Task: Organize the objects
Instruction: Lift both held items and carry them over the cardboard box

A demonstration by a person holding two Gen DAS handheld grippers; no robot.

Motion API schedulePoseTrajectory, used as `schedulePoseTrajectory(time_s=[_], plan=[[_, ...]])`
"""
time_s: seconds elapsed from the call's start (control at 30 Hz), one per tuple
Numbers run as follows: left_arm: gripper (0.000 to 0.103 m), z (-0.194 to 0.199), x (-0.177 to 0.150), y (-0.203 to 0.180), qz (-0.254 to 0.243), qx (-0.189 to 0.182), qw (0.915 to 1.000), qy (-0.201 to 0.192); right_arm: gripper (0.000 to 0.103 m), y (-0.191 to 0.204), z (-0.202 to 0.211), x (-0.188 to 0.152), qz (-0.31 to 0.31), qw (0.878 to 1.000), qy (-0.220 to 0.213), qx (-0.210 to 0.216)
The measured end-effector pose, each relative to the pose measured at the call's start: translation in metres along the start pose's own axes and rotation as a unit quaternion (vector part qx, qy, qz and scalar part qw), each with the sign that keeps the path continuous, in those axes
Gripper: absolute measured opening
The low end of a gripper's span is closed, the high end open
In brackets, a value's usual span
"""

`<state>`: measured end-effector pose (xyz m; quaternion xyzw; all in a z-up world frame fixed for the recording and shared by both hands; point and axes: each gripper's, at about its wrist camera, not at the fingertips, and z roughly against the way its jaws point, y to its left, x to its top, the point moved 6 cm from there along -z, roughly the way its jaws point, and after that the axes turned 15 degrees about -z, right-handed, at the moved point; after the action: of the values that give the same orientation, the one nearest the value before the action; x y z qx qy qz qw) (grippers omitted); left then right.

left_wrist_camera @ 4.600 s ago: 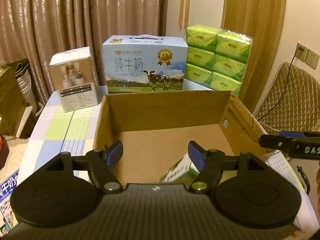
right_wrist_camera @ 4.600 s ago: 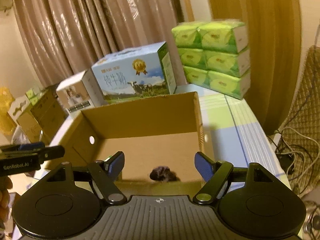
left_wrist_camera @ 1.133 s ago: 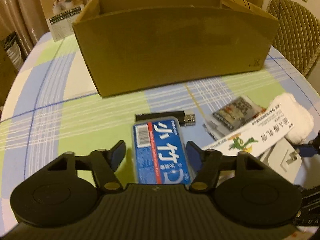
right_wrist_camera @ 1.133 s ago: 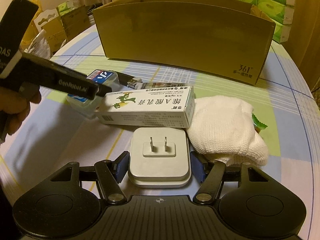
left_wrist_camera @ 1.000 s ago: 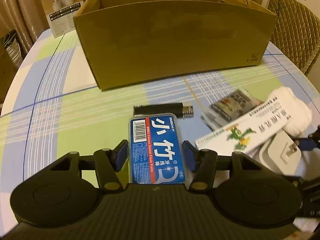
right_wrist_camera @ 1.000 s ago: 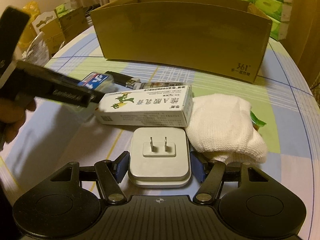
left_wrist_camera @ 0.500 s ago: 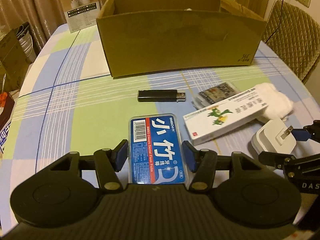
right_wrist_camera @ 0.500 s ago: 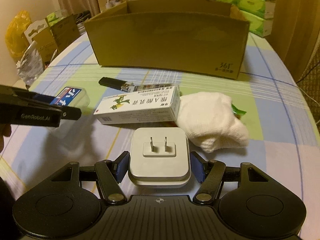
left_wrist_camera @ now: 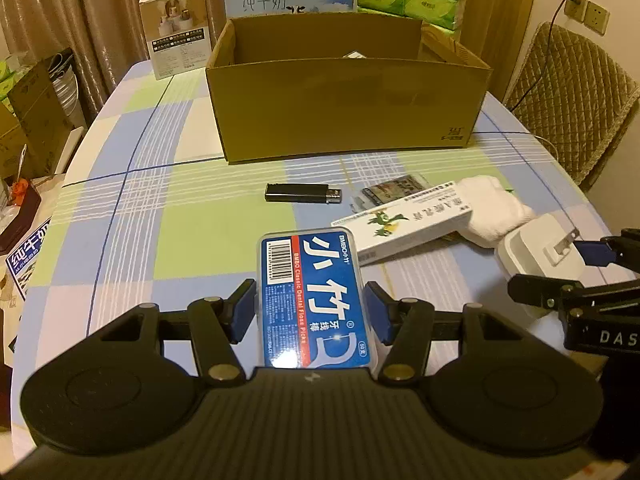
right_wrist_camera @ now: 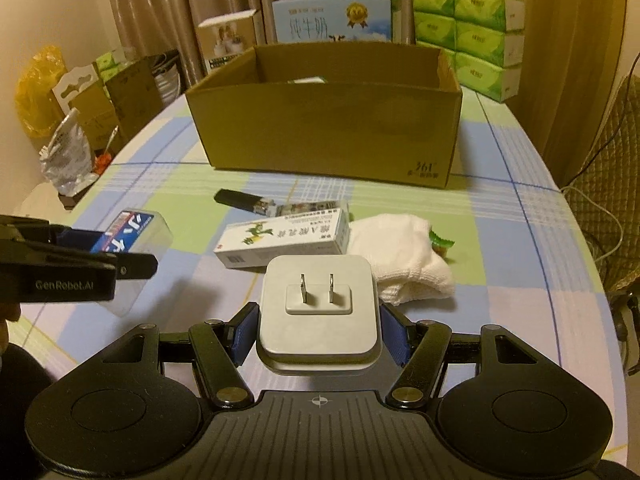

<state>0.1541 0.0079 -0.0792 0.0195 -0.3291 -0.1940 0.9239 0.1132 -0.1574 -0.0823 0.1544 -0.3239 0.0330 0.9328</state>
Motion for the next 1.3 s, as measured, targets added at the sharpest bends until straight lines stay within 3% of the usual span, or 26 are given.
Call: schedulePoseTrajectory(time_s=[0.5, 1.3], plan=[[0.053, 0.036, 0.001, -0.013, 0.003, 0.002, 0.9998, -0.021, 0.061, 0.006, 0.029, -0.003, 0.003, 1.000, -0.013, 0.005], [0.053, 0.037, 0.036, -0.009, -0.012, -0.002, 0.9991, -0.041, 0.061, -0.001, 0.033, 0.023, 0.003, 1.000, -0.028, -0.005]])
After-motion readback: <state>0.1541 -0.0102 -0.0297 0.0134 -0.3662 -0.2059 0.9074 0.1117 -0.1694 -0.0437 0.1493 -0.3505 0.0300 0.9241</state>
